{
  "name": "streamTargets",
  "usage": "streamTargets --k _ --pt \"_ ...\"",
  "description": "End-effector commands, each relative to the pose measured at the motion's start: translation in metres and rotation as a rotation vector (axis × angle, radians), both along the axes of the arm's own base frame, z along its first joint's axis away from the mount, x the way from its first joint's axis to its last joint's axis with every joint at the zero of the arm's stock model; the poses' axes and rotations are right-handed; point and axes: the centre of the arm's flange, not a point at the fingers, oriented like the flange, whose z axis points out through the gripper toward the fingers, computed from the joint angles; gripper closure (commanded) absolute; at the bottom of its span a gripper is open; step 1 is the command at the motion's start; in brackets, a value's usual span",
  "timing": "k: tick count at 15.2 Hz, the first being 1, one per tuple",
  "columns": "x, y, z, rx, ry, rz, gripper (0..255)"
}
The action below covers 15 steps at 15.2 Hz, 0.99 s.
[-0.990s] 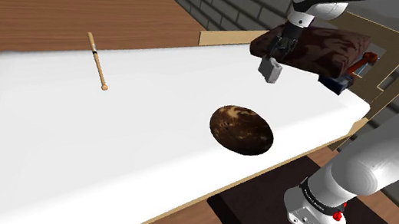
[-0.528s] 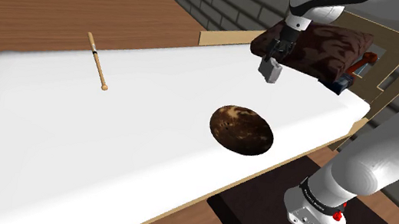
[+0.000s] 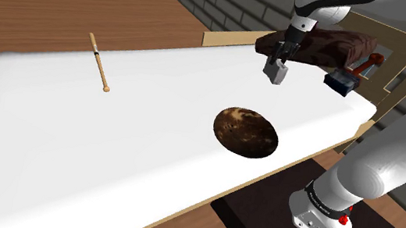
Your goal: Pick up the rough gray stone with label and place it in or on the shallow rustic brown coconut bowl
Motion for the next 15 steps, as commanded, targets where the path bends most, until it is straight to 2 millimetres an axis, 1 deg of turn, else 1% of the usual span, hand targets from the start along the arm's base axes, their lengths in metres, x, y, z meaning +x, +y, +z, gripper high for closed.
streamTargets --k 1,4,15 --pt "0.000 0.000 -0.001 0.000 0.002 -0.001 255" --pt "0.000 0.000 -0.001 0.000 0.002 0.000 255" --pt "0.000 0.000 0.057 0.000 0.002 0.000 255"
